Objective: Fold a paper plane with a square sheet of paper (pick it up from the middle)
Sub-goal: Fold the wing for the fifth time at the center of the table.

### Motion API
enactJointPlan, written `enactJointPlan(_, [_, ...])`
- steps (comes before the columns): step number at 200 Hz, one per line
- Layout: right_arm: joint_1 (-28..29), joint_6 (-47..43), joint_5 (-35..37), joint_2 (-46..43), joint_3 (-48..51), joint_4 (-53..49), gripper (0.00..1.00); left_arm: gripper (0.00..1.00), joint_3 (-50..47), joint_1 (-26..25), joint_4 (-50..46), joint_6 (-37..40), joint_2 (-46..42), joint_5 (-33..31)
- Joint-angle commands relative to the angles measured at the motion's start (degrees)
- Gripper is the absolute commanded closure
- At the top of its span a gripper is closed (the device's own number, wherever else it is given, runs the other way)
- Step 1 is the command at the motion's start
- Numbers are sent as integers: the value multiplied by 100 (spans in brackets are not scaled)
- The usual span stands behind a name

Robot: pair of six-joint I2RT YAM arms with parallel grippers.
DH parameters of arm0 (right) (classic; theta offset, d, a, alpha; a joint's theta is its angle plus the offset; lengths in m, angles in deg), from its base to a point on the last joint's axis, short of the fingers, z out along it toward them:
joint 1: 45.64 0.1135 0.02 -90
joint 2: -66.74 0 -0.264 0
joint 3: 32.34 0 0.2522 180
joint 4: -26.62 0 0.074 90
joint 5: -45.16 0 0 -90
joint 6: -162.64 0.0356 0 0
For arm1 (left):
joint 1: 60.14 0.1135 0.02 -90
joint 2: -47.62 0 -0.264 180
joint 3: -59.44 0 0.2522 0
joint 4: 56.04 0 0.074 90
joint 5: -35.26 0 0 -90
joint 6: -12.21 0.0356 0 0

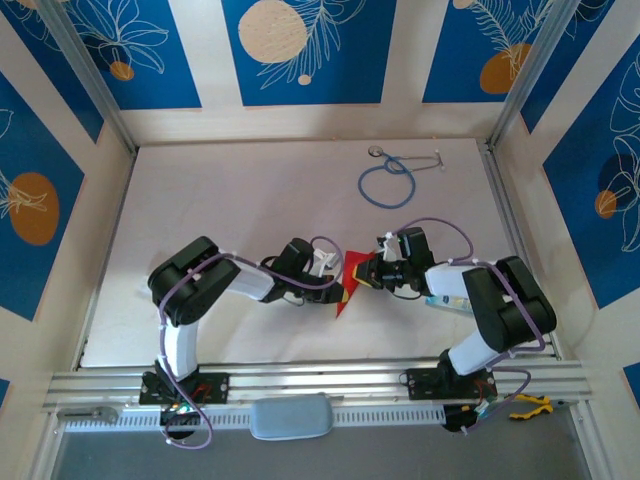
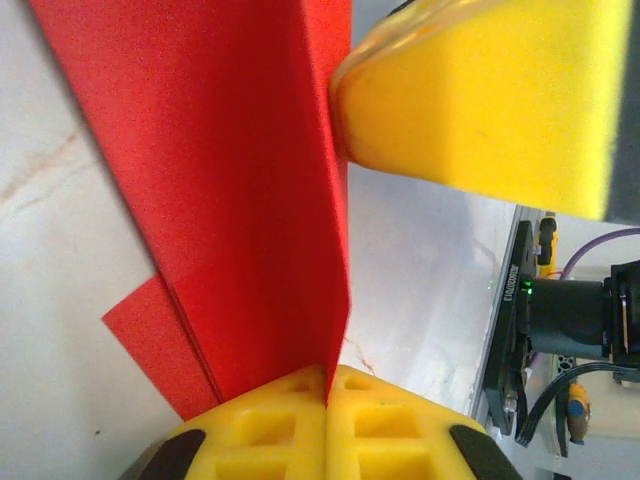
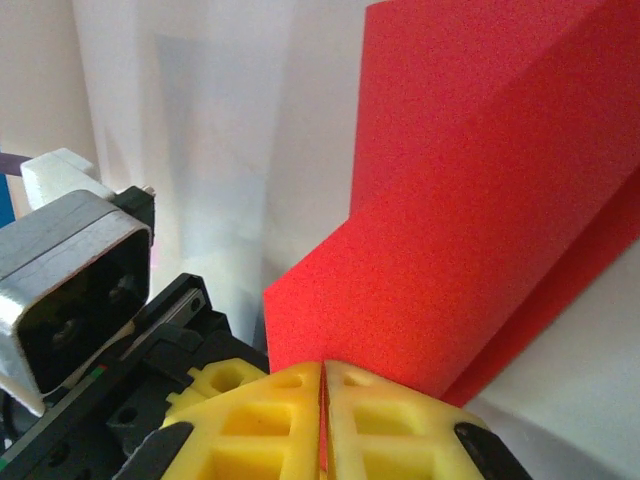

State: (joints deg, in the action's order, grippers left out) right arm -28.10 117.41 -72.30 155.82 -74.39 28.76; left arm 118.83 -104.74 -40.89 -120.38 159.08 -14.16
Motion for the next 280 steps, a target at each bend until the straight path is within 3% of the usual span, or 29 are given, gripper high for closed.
enactJointPlan(1, [-48, -118, -68, 99, -140, 36, 90, 100, -46, 92, -768, -12, 356, -96])
enactJointPlan(57, [-13, -229, -139, -102, -92, -53, 91, 100, -36, 133, -783, -190, 396, -91])
enactJointPlan(280, [-43, -267, 57, 675, -426, -139, 91, 100, 8, 166, -1203, -180, 415, -216])
